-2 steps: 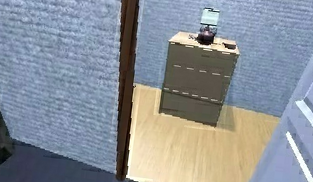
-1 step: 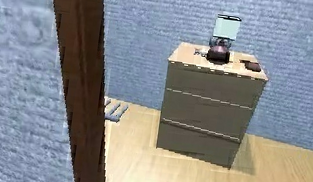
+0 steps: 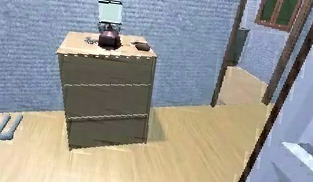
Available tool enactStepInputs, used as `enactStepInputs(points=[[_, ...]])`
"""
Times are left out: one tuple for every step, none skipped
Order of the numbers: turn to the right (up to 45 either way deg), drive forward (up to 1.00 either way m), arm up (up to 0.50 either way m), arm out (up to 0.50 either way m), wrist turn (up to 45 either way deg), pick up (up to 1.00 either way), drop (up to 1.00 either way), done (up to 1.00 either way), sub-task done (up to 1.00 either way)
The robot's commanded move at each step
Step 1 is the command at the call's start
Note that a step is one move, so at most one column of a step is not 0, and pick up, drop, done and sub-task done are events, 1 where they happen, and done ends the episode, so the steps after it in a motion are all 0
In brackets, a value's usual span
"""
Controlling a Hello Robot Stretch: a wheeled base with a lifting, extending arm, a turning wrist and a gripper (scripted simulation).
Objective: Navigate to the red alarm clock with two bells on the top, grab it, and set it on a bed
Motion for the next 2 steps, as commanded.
enactStepInputs(points=[[0.0,0.95,0.0,0.0,0.0,0.0,0.0,0.0,0.0],[39.0,0.0,0.0,0.0,0.0,0.0,0.0,0.0,0.0]])
